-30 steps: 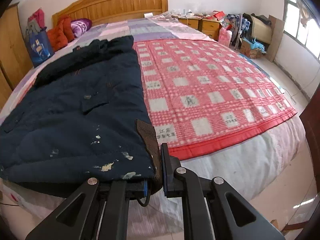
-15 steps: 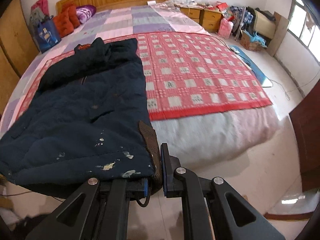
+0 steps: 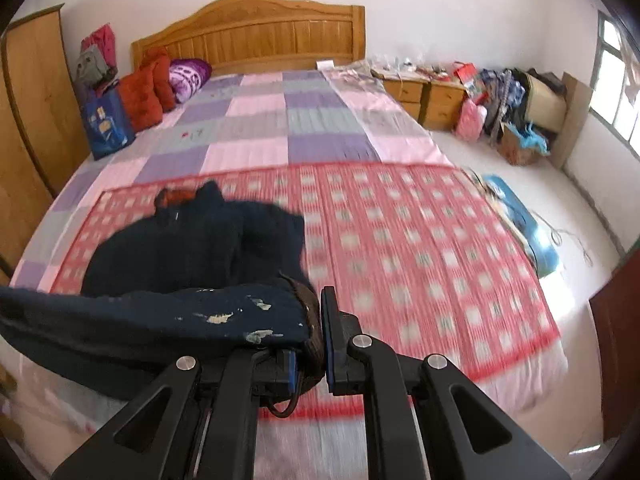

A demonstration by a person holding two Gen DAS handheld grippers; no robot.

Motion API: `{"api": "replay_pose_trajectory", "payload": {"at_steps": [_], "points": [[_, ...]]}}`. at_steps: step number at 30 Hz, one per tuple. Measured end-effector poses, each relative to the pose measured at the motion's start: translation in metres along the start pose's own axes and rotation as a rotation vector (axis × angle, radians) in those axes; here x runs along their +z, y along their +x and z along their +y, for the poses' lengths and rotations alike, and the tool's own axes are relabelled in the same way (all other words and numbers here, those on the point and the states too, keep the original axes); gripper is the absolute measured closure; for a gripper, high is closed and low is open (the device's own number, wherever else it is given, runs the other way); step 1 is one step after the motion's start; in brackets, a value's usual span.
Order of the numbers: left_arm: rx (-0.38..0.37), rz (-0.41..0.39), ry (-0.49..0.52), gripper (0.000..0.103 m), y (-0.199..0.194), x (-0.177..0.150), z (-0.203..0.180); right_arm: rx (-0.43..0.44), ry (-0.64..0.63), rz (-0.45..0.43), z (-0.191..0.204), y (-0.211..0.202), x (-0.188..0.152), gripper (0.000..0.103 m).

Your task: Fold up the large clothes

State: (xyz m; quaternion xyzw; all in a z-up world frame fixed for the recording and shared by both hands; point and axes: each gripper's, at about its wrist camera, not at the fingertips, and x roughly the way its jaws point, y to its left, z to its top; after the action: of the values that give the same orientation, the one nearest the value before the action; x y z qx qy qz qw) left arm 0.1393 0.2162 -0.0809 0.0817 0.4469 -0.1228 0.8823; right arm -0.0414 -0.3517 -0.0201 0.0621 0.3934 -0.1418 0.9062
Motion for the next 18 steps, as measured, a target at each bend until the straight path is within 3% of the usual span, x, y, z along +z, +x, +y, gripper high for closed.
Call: {"api": "replay_pose_trajectory", "payload": {"at_steps": [5,9,13,18], "points": [[-0.046,0.071,-0.028,0.088,0.092,0.082,0.020,-0.029,0.007,0.015,0.022,0.089,0.082,0.093],[-0.055,0.152,-0.034,0.088,0.168,0.133,0.025,-0.050,0.019,0.062,0.029,0.166,0.127,0.093],[-0.033,0.257,-0.053,0.088,0.242,0.162,0.019,-0.078,0.030,0.130,0.035,0.249,0.157,0.093],[-0.008,0.369,-0.094,0.086,0.320,0.167,0.012,-0.110,-0.009,0.220,0.043,0.351,0.167,0.093]]}}
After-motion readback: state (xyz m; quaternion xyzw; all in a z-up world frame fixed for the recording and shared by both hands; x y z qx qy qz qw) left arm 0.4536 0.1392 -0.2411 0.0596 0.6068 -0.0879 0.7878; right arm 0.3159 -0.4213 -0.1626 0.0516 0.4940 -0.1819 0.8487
